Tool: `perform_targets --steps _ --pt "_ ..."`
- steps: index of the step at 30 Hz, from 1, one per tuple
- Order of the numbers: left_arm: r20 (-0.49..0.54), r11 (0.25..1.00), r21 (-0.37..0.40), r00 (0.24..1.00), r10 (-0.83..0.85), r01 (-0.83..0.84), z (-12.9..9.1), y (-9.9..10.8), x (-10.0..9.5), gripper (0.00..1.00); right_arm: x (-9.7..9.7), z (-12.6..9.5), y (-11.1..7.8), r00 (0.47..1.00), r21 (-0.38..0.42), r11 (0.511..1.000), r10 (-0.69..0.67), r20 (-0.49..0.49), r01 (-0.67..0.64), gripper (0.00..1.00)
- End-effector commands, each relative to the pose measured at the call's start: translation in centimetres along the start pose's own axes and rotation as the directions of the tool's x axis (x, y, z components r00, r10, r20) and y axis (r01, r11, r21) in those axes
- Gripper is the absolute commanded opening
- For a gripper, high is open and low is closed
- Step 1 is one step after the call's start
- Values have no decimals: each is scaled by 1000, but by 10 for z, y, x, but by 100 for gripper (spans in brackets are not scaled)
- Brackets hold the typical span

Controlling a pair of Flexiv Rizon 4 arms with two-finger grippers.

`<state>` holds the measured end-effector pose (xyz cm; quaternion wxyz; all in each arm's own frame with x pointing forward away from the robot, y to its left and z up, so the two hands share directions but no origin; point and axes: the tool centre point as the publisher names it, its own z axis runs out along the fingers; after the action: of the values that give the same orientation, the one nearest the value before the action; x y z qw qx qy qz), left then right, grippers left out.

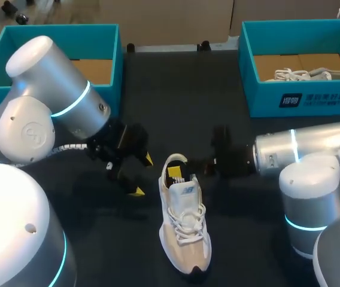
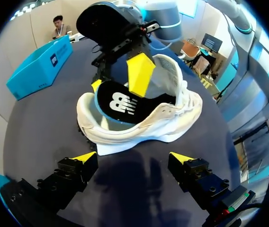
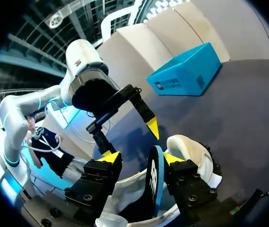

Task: Take the shoe out of the shoebox, open the shoe tongue, remove and reinsert the insole, then place the shoe into the shoebox

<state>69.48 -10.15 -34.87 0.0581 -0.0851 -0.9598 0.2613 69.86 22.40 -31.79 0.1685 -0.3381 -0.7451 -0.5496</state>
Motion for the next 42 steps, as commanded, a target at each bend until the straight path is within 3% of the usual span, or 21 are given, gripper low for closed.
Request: perform_targets --steps 1,10,20,26,33,38,41,42 --pt "-6 1000 -12 1000 22 -22 -13 3 2 100 3 -14 8 1000 42 999 -2 27 1 53" --pt "19 1000 -24 1000 1 -1 -39 20 0 100 -10 -37 18 995 131 991 -3 97 -10 57" --pt "-7 995 -97 1000 19 -20 -73 36 -7 100 -18 -59 34 979 280 954 57 194 -111 47" --pt "-33 989 -149 999 18 -22 -90 44 -12 100 -27 -70 44 953 387 889 148 264 -245 44" --pt "-96 978 -201 994 43 -62 -108 54 -17 100 -37 -75 51 856 468 759 225 466 -454 42" --pt "-122 962 -256 991 63 -93 -121 64 -27 100 -38 -77 56 752 462 675 216 622 -576 36" --pt "-120 960 -262 990 71 -100 -125 66 -30 100 -39 -83 57 669 426 627 212 713 -652 25" --pt "-120 960 -262 990 71 -100 -125 66 -30 100 -38 -85 57 637 407 618 206 742 -673 5"
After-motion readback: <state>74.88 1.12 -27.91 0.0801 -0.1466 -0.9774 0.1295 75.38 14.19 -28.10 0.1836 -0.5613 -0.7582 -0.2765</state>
